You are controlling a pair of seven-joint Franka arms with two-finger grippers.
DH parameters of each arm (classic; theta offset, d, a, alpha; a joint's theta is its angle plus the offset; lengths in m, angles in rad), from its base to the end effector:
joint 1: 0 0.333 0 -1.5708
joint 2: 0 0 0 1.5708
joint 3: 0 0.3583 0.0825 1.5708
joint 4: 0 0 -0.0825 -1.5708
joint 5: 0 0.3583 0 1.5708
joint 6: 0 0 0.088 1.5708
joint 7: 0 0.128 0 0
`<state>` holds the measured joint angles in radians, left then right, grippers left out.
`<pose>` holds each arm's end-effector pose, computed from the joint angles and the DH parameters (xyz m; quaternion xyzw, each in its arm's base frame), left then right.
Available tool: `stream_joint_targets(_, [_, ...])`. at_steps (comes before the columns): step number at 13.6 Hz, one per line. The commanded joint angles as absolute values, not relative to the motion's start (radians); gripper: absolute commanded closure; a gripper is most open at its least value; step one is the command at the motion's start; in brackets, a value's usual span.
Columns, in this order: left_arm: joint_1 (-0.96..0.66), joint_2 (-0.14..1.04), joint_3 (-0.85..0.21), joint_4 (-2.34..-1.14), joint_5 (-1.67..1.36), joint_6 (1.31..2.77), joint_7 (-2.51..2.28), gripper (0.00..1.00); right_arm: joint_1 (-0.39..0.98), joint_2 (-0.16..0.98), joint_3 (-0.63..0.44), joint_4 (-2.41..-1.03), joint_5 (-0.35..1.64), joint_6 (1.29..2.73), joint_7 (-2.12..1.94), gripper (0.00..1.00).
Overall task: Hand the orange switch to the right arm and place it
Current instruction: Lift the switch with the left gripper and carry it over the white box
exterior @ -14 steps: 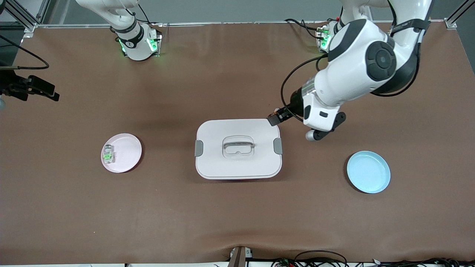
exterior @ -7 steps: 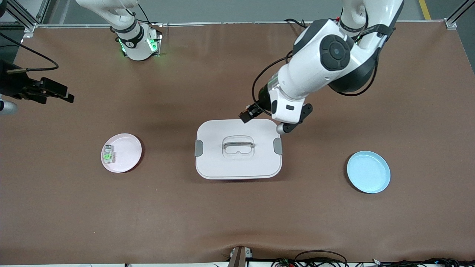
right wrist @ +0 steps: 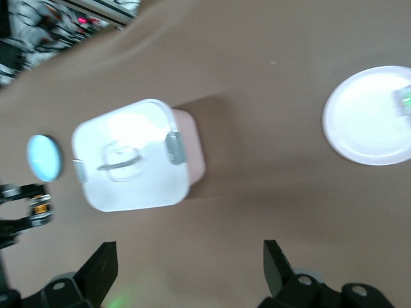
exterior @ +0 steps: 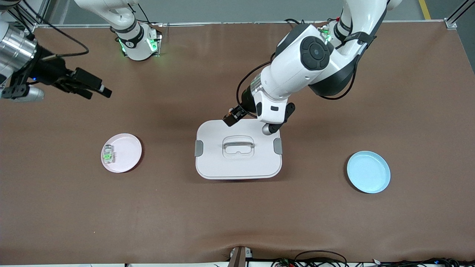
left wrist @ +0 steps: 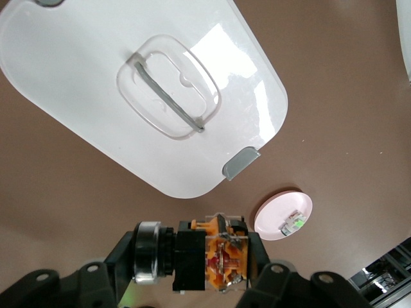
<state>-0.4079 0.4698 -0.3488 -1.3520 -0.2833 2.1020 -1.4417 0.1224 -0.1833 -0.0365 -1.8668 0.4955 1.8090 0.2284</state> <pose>0.5480 -0.4662 0.5282 0.8810 0.3998 -0.1139 0.2258 0.4800 0.0890 0.6387 -0.9613 0.1114 -0.0215 0.2512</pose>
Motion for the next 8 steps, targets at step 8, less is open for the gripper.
stream_joint_targets(8, [-0.471,0.508,-0.330,-1.310,-0.291,2.190,-1.545,1.00,0.342,-0.378,0.170,-2.284,0.597,2.507,0.558,0.00])
